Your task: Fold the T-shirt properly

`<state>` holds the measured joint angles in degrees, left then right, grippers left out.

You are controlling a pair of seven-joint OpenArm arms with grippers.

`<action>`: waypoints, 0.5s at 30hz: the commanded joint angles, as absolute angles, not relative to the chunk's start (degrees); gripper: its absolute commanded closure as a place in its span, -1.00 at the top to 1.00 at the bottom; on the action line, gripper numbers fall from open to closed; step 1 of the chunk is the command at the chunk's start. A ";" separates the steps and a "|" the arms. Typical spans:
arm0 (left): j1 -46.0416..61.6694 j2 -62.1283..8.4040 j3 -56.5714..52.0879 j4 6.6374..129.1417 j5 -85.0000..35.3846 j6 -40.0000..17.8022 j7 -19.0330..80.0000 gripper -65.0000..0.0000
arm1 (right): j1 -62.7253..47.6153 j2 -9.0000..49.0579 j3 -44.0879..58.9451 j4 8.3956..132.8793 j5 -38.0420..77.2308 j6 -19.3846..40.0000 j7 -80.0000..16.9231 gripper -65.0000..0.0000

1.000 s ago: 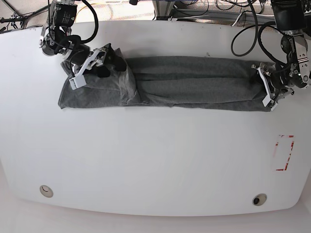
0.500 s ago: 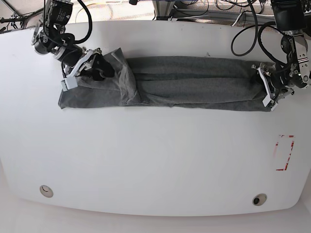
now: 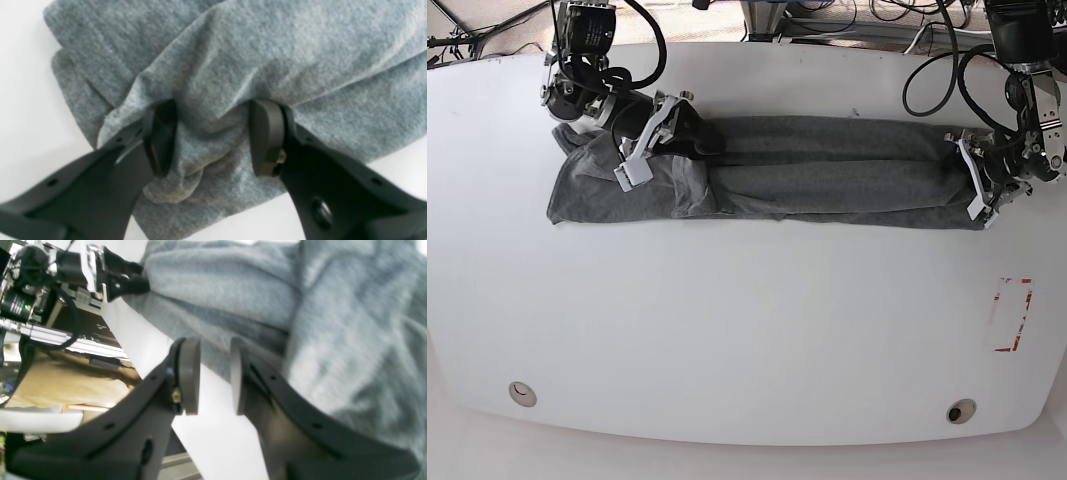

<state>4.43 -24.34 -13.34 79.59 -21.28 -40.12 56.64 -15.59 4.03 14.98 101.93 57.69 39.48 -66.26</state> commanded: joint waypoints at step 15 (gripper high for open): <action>6.46 -23.34 -12.26 76.79 -16.92 -40.00 63.78 -0.01 | -9.89 7.16 21.49 100.26 34.59 40.00 -64.84 -0.56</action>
<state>4.43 -24.36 -13.34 79.59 -21.28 -40.12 56.66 -11.44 5.17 20.36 100.68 34.33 39.57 -66.06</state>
